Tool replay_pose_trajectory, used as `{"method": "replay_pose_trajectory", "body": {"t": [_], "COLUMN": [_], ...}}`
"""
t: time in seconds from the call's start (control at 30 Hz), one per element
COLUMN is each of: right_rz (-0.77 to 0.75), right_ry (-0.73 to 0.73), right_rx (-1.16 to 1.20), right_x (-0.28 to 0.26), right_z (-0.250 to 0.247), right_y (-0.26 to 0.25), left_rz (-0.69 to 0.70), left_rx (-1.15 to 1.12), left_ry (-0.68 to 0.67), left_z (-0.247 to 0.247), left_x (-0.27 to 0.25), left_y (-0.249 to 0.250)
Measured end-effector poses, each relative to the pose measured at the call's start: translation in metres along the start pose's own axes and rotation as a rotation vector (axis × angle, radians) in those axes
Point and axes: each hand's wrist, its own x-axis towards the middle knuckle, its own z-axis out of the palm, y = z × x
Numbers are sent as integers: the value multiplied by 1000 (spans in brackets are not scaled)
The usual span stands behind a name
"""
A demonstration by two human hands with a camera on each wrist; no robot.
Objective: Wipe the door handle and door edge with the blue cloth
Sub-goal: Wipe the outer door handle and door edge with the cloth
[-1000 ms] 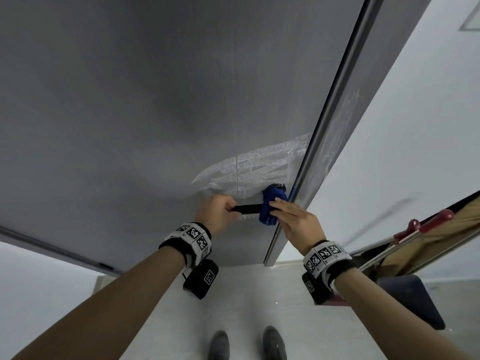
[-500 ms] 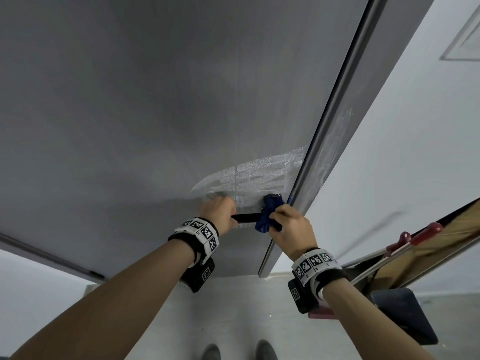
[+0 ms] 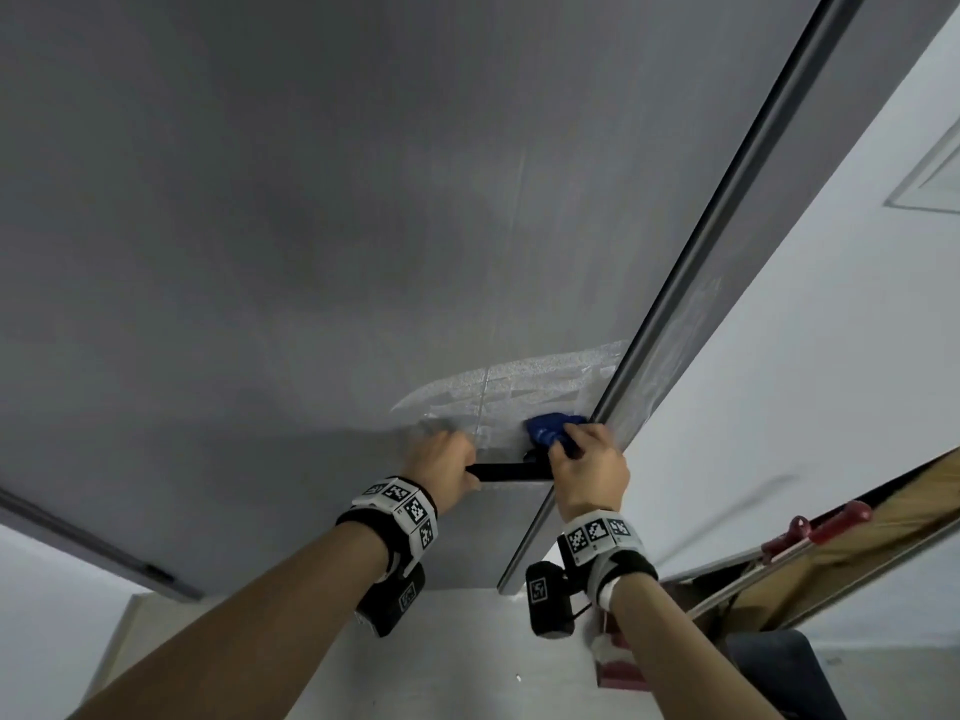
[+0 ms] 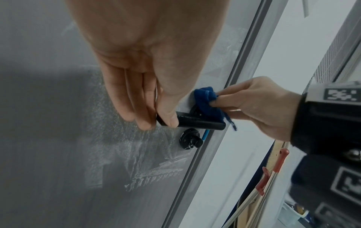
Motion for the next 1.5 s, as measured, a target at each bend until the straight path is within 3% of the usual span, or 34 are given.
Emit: {"method": "replay_pose_trajectory", "body": {"t": [0.2,0.33,0.5,0.73,0.83,0.97,1.17,1.37,1.43,1.5], "right_rz": [-249,-514,-661,-205,76,391,865,1053,1038,921], "right_ry": [66,5,-79,159,150,27,35,-59,-43,69], "right_rx": [-88,-212,-271,47,151,310,1085,1166,1135,1076], "right_x": [-15,-21,-8,-4,-6,-9,-11,1,1,-2], "right_z": [15,23,13,9,13,23,33,28,25,21], "right_y": [16,7,8,21,23,34,30,38,38,38], "left_rz": [39,41,27,32,31,17,49,131,149,161], "left_rx": [-9,-16,-55,-62,-63,-68,-58,53,123,166], "left_ry": [13,10,-11,-1,-14,-12,-5,42,48,52], "left_z": [6,6,5,6,7,12,20,21,22,23], "left_x": [5,5,3,5,6,9,12,15,16,17], "left_y": [-7,-8,-8,-8,-8,-11,-14,-19,-19,-21]}}
